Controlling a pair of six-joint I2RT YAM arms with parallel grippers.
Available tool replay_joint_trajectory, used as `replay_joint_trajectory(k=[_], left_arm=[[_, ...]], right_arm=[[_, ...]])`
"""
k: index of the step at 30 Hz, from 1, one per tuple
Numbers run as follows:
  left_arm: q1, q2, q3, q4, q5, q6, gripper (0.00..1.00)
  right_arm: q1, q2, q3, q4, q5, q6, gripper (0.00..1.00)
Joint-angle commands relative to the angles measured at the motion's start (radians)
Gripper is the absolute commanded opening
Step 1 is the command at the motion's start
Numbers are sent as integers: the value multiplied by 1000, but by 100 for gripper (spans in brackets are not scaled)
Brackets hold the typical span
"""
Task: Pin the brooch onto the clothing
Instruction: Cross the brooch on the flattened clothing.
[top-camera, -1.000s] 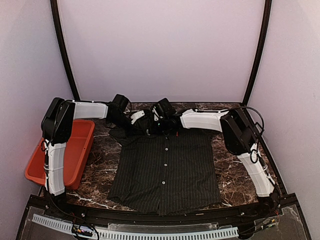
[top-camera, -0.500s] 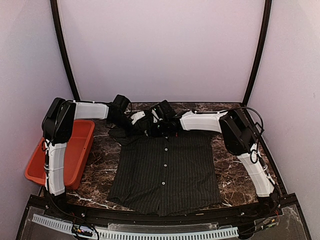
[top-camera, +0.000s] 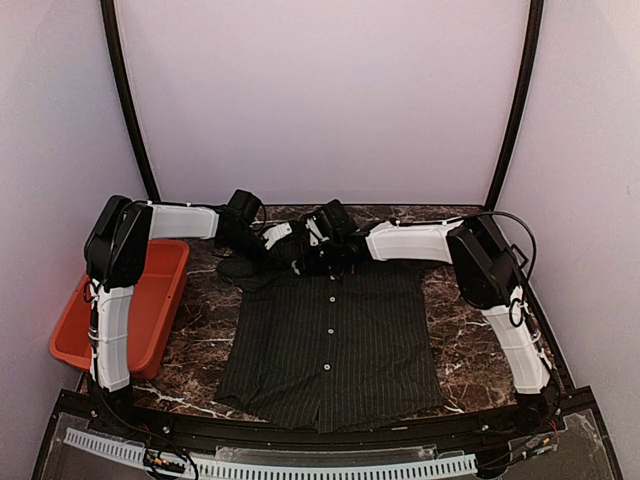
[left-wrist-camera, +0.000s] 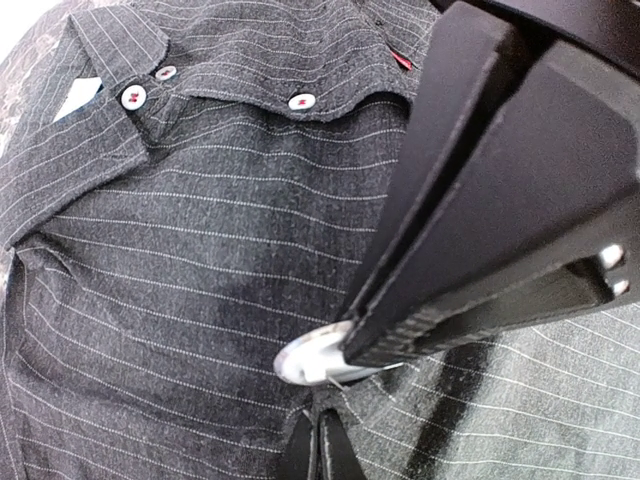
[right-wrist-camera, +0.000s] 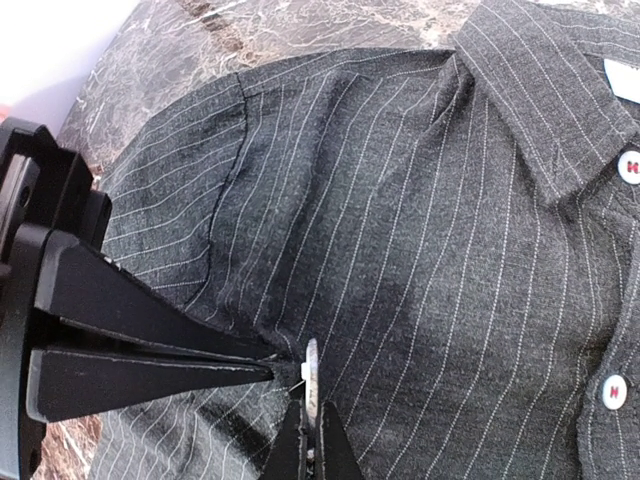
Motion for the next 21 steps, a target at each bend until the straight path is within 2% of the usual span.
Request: replay_joint_trajectory(k=[1, 15, 21], left_arm=[[1, -2, 12, 16, -28, -7, 1], [1, -16, 1, 23, 13, -2, 1], [1, -34, -15, 35, 18, 4, 1]], right_arm=[[22, -61, -31, 16, -58, -16, 0], [25, -10, 34, -61, -88, -23, 0], [21, 2, 54, -99, -156, -10, 0]])
